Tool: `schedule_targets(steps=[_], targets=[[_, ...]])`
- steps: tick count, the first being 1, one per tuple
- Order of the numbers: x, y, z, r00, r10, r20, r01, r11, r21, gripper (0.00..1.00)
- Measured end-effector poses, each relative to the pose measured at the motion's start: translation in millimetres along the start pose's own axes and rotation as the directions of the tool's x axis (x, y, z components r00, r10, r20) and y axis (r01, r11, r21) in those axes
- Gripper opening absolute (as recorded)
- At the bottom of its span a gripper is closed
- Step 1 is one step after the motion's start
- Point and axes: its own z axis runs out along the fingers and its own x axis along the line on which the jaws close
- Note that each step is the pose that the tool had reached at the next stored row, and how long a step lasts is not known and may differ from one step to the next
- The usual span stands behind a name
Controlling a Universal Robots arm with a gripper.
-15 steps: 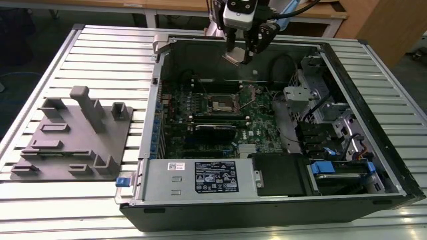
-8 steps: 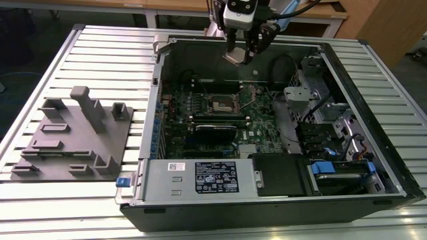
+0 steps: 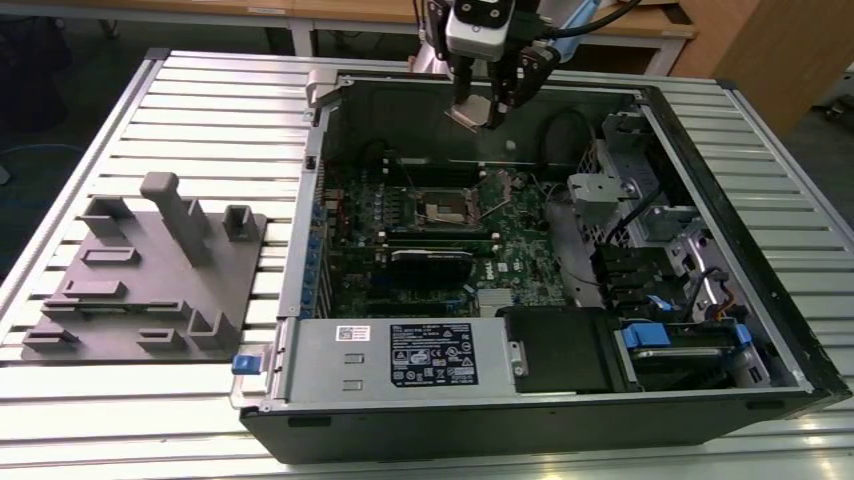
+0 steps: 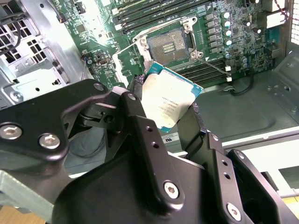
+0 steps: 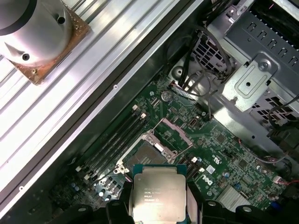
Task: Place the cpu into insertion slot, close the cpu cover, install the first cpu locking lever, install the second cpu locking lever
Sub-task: 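Place the cpu into insertion slot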
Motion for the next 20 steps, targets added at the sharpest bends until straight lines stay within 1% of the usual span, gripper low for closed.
schedule_targets(steps=[10,20], targets=[[0.0,0.0,0.1,0.9988,0.050,0.0039,-0.050,0.9988,-0.0009,0.54],[0.0,0.0,0.1,0.9962,0.087,0.0069,-0.087,0.9962,-0.0018,0.54]])
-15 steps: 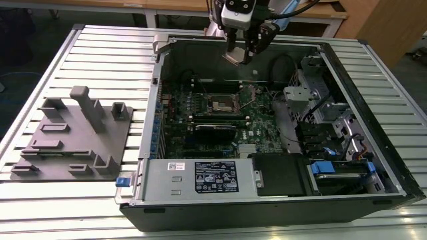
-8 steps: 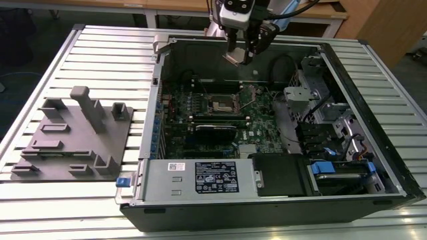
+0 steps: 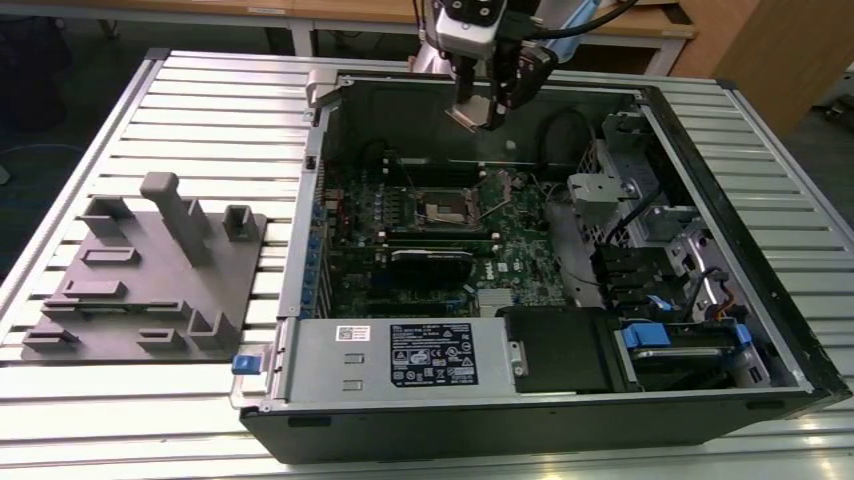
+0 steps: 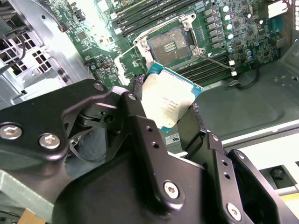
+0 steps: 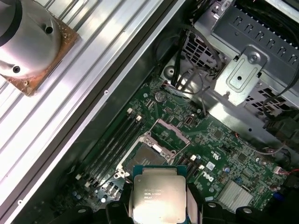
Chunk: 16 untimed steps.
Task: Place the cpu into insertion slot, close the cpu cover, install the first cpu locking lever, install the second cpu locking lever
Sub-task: 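Place the cpu into insertion slot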
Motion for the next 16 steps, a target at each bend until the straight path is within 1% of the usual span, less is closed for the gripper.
schedule_targets(steps=[7,16], targets=[[0.0,0.0,0.0,0.9996,0.029,0.0023,-0.029,0.9996,-0.0005,0.54],[0.0,0.0,0.0,0.9975,0.070,0.0056,-0.070,0.9975,-0.0014,0.54]])
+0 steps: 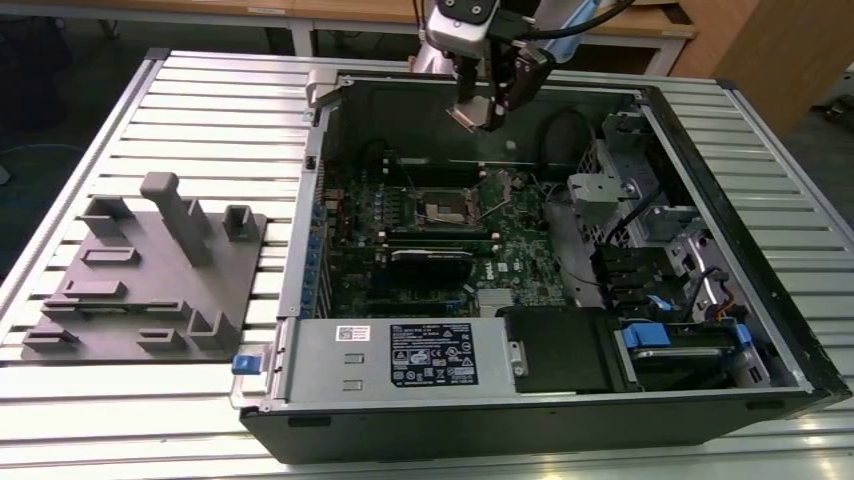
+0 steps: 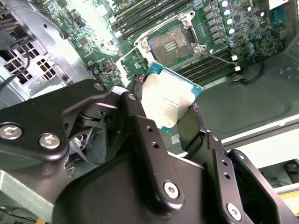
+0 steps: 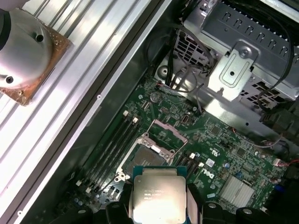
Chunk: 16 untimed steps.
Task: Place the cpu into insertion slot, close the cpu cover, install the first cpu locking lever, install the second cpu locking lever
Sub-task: 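Place the cpu into insertion slot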
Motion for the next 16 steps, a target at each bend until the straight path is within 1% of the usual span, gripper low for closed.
schedule_targets(steps=[9,16], targets=[[0.0,0.0,0.0,0.9988,0.049,0.0039,-0.049,0.9988,-0.0008,0.54],[0.0,0.0,0.4,0.9958,0.092,0.0073,-0.092,0.9958,-0.0018,0.54]])
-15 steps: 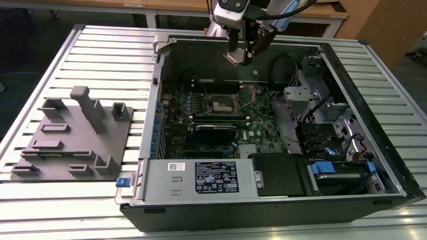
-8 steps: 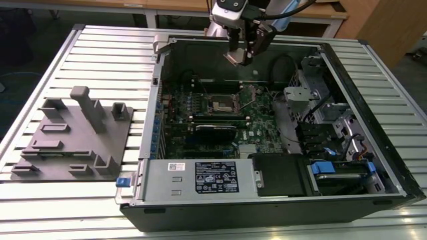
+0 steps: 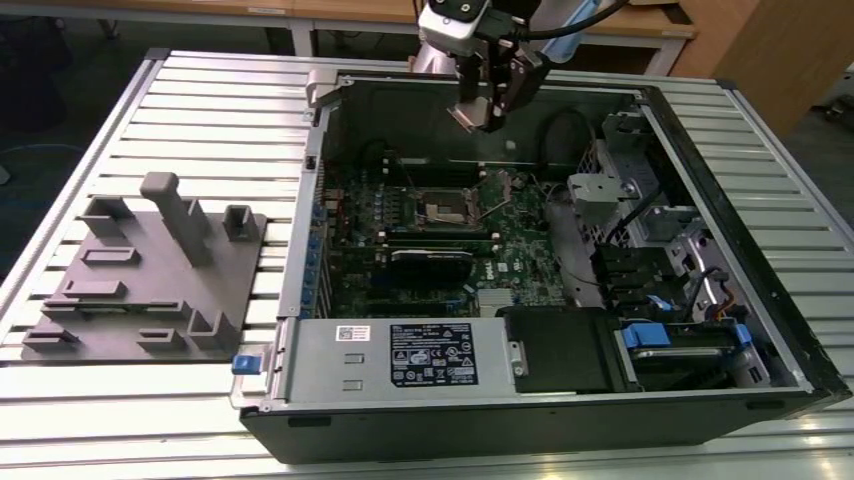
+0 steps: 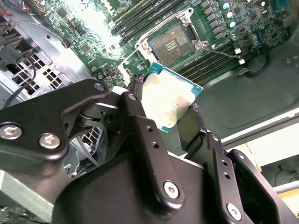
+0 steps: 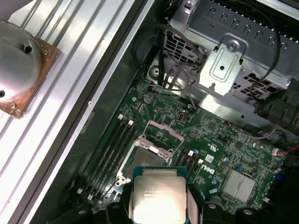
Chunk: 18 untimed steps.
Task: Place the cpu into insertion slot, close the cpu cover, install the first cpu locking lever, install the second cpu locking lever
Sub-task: 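Place the cpu into insertion slot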
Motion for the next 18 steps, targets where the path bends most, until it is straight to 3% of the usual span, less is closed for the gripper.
schedule_targets(steps=[18], targets=[[0.1,-0.3,1.1,0.9965,0.083,0.0067,-0.083,0.9966,-0.0015,0.54]])
